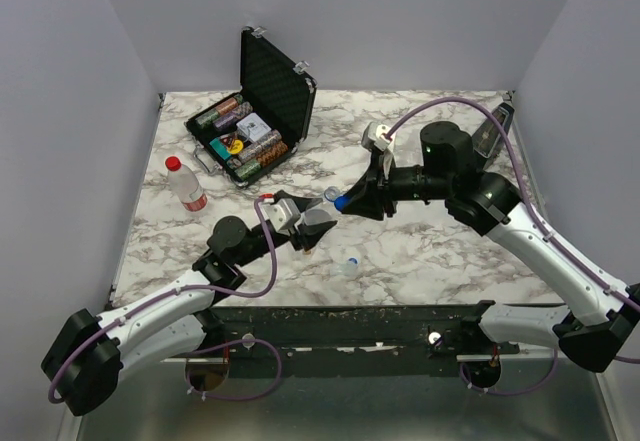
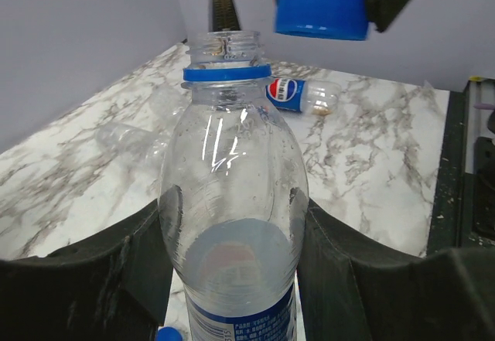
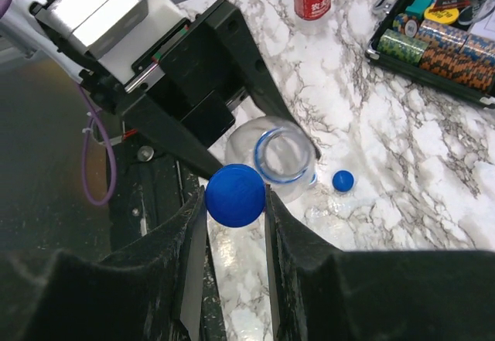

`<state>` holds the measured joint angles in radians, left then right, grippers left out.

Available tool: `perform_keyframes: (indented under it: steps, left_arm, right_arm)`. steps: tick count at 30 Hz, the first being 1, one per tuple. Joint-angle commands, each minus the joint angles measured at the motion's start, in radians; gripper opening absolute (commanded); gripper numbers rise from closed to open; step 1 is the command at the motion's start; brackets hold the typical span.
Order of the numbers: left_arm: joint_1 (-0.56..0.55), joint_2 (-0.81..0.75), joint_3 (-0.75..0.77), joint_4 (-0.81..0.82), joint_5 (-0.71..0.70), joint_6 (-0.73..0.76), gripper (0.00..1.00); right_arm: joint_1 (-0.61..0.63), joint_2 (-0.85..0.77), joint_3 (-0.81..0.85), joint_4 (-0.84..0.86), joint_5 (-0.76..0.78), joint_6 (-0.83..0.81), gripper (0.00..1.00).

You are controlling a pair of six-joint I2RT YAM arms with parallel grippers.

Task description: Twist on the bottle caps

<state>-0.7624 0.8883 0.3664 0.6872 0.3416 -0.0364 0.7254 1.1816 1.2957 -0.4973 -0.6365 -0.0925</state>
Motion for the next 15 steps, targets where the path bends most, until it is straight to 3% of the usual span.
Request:
perform_keyframes:
  steps: [1, 4, 7, 10, 15]
  left_arm:
    - [0.008, 0.000, 0.043, -0.011, -0.099, 0.009, 0.00]
    - [0.009, 0.006, 0.048, -0.018, -0.104, 0.009, 0.00]
    - [0.009, 0.006, 0.049, -0.021, -0.105, 0.006, 0.00]
    - [0.009, 0.000, 0.051, -0.035, -0.128, 0.009, 0.00]
    - [0.012, -0.040, 0.069, -0.124, -0.283, 0.029, 0.00]
  right_arm:
    - [0.005, -0.034, -0.001, -0.032, 0.021, 0.043, 0.39]
    - [0.006, -0.046, 0.014, -0.034, 0.035, 0.045, 0.41]
    - [0.005, -0.046, 0.025, -0.021, 0.089, 0.066, 0.27]
    - [0.002, -0.037, 0.019, -0.023, 0.165, 0.073, 0.24]
    - [-0.012, 0.001, -0.041, -0.021, 0.387, 0.077, 0.24]
